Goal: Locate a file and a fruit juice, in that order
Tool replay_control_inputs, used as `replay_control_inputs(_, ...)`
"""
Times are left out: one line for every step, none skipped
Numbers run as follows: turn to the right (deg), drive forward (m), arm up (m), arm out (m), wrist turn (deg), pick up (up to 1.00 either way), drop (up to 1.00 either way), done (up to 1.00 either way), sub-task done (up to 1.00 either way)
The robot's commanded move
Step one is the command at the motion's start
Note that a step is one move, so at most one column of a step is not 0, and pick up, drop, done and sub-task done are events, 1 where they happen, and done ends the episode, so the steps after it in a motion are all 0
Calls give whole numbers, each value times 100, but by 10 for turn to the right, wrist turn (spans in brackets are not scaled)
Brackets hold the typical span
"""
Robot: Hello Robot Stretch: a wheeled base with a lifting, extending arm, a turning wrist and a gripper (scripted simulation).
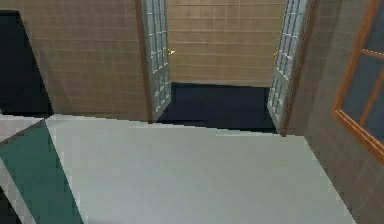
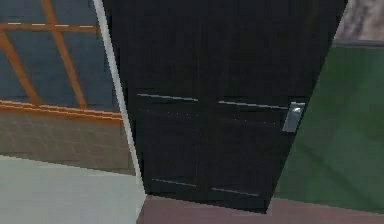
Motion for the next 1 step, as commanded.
replay_control_inputs(-30,0,0,0,0,0,0,0,0)
